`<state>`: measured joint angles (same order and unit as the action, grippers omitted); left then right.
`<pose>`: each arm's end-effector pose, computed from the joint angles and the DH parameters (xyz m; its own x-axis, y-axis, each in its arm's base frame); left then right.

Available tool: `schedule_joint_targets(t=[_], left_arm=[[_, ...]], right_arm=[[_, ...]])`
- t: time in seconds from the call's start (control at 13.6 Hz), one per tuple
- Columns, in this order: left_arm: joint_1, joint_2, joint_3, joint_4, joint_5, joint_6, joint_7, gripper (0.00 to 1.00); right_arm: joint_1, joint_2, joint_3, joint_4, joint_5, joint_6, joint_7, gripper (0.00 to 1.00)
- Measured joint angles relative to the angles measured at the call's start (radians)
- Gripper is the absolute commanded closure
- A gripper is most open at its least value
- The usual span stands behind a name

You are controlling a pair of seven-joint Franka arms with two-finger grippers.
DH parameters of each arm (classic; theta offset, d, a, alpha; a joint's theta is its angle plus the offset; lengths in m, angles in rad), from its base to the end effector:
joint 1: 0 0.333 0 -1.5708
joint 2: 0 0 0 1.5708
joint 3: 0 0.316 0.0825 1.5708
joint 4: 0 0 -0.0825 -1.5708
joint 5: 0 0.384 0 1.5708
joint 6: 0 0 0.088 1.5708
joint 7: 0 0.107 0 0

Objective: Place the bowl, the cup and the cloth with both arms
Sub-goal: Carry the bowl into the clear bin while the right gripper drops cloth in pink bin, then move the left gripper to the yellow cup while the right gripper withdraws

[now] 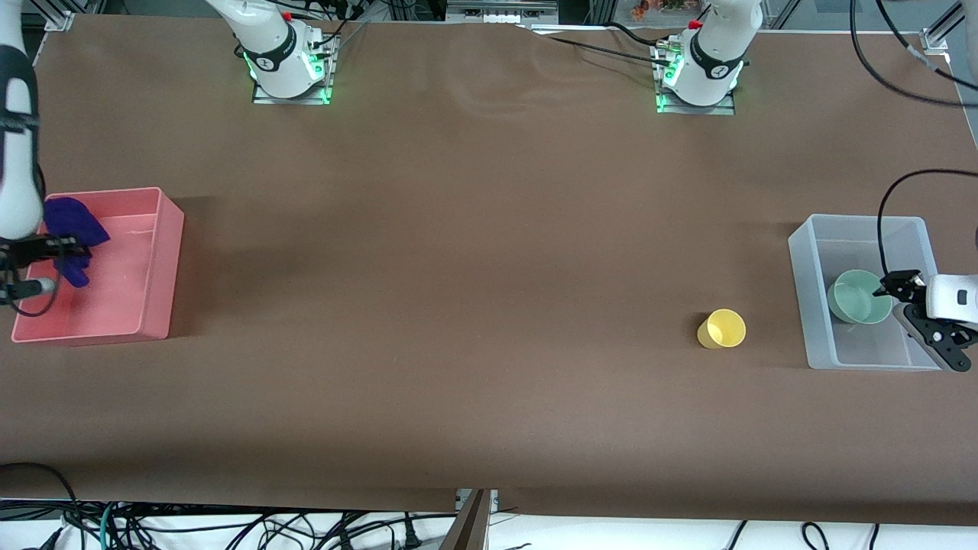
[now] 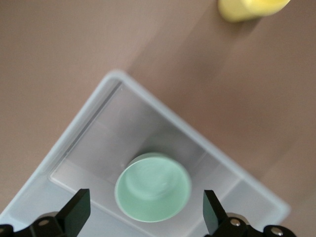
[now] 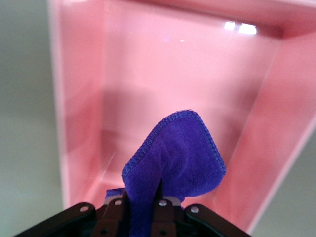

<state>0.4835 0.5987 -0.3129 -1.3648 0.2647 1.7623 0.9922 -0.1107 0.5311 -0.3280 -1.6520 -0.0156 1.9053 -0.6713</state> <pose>0.6741 0.1829 0.3686 0.6395 -0.7530 -0.1551 -0.7474 -0.6562 0.1042 0.5963 -0.2566 0.2994 0.9196 0.2486 -0.3044 0.2556 -0.9666 -0.0171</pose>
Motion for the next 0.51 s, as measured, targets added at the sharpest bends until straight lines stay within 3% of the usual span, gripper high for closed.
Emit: schedule_joint_targets(t=[0.22,0.29,0.37,0.51], left_arm=[[-0.027,-0.054,-0.131,-0.007,-0.001,-0.054,-0.309,0.00],[-0.041,-0.049,-0.157,-0.017,-0.002,-0.049,-0.419,0.00],[-0.061,-0.038,-0.164,-0.032,-0.007,-0.024,-0.518,0.00],[-0.088,0.006,-0.165,-0.074,-0.009,0.068,-0.655,0.01]], right_arm=[[-0.002,0.049,0.001,-0.087,0.014,0.151,0.000,1.00],[-0.001,0.063,0.001,-0.102,0.020,0.186,0.000,0.61],[-0.001,0.075,0.001,-0.111,0.023,0.209,0.000,0.01],[-0.001,0.082,0.001,-0.113,0.027,0.221,0.001,0.00]])
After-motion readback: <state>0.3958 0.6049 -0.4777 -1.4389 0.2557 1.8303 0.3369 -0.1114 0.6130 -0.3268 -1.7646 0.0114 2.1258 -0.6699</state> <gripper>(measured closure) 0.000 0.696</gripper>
